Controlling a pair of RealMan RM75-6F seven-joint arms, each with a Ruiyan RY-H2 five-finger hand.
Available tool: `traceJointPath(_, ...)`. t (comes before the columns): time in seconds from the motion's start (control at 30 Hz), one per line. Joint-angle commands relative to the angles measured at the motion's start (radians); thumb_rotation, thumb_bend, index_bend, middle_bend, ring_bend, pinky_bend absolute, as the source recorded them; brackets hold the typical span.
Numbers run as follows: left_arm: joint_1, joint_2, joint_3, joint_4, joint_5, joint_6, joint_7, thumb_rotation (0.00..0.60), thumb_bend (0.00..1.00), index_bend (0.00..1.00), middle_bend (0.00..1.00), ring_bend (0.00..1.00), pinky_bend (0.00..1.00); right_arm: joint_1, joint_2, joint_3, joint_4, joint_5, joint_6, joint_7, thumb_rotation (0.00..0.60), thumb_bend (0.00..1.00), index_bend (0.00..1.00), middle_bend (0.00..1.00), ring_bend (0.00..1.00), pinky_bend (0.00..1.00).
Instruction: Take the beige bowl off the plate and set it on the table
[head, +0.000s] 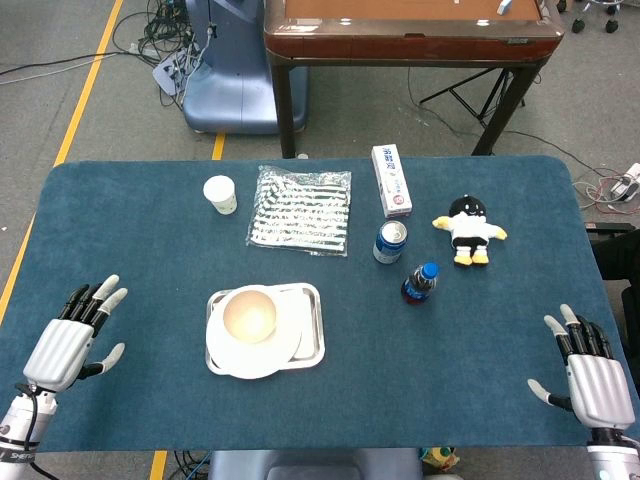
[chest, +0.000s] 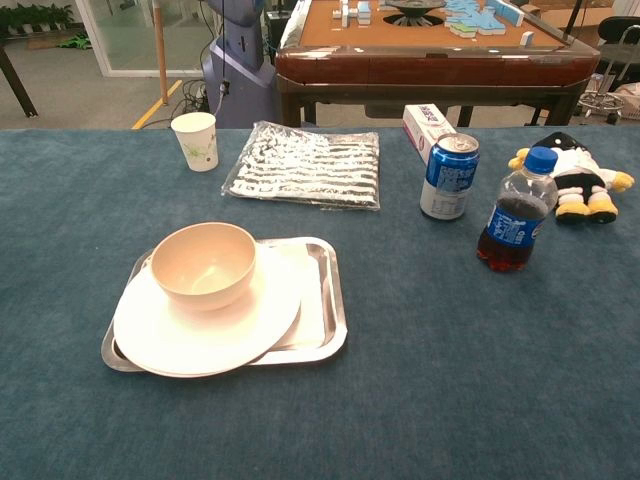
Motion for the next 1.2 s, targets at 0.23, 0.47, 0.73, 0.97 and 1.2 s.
traceJointPath(0.23,-0.003,0.003,-0.001,0.001,-0.003,-0.007,-0.005,0.6,0.32,0.08,0.0,0.0,0.0,0.007,-0.002,0.003,0.0,0.014,-0.015,-0.002,0.6,0.22,0.0,0.0,0.0,0.0)
traceJointPath(0.47,-0.002,0.002,0.002,0.001,0.003,-0.004,-0.005,0.6,0.32,0.08,0.0,0.0,0.0,0.009,0.002,0.005,-0.004,0.016,-0.017,0.007,0.6,0.22,0.0,0.0,0.0,0.0)
traceJointPath(0.73,0.003,-0.004,0.009,0.0,0.005,-0.005,0.016,0.6,0.32,0.08,0.0,0.0,0.0,0.018,0.015,0.01,-0.01,0.018,-0.027,0.028,0.6,0.22,0.0,0.0,0.0,0.0)
traceJointPath(0.97,-0.03,0.03,0.038,-0.073,0.068,-0.061,0.166,0.6,0.32,0.11,0.0,0.0,0.0,0.029,0.018,0.011,-0.002,0.037,-0.057,0.04,0.6,0.22,0.0,0.0,0.0,0.0)
traceJointPath(1.2,-0.053,0.022,0.046,-0.11,0.11,-0.082,0.21,0.6,0.32,0.16,0.0,0.0,0.0,0.038,0.024,0.012,-0.003,0.046,-0.073,0.053,0.6,0.22,0.0,0.0,0.0,0.0)
